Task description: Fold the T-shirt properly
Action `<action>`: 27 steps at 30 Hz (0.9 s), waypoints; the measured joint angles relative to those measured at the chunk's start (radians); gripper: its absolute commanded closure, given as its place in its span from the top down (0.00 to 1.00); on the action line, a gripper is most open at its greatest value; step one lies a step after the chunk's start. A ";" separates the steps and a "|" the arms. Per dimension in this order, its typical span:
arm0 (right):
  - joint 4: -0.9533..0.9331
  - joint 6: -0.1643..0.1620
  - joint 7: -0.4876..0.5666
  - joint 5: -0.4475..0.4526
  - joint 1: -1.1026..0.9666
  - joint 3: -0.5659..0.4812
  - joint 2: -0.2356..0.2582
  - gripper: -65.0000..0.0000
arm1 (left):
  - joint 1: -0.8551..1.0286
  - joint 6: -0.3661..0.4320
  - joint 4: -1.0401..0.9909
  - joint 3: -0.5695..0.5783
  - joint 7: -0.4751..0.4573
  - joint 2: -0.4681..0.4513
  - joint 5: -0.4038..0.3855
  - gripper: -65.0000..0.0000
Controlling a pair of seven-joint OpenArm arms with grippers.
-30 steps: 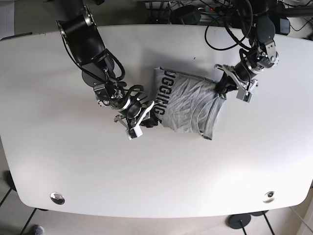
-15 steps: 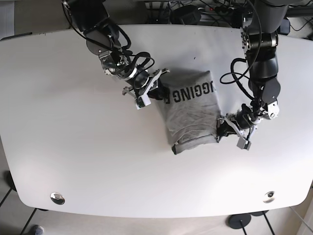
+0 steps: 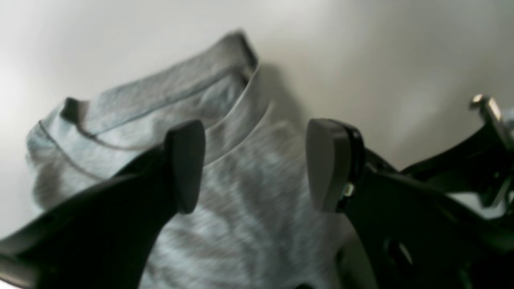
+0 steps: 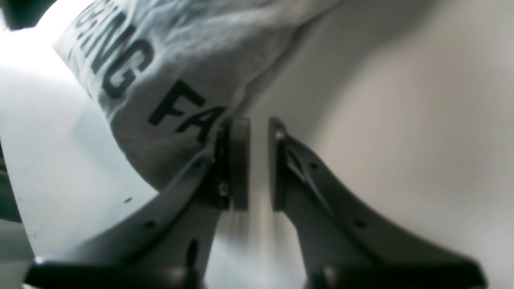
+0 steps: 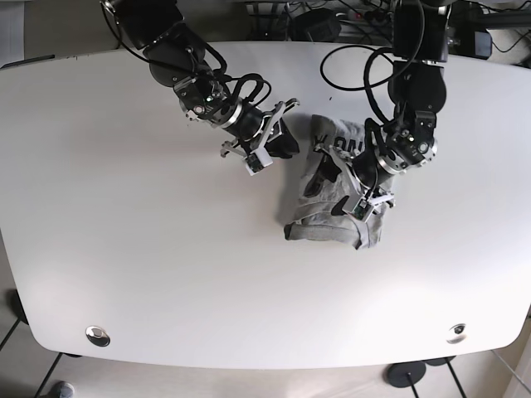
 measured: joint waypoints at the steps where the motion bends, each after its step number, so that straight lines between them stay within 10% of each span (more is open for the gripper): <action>1: 0.012 0.000 0.000 0.000 0.000 0.000 0.009 0.11 | 0.018 0.051 0.001 0.024 -0.021 -0.003 0.002 0.59; 6: 0.045 0.006 -0.004 0.005 -0.032 0.080 0.011 0.11 | 0.087 0.231 -0.066 0.087 -0.115 -0.011 0.003 0.59; 15: 0.119 0.011 -0.037 0.003 -0.040 0.104 0.026 0.11 | 0.049 0.178 -0.370 -0.082 -0.270 -0.185 -0.063 0.58; 27: 0.234 0.004 -0.038 0.003 -0.079 0.130 0.083 0.11 | 0.061 -0.166 -0.788 -0.326 -0.196 -0.587 -0.040 0.58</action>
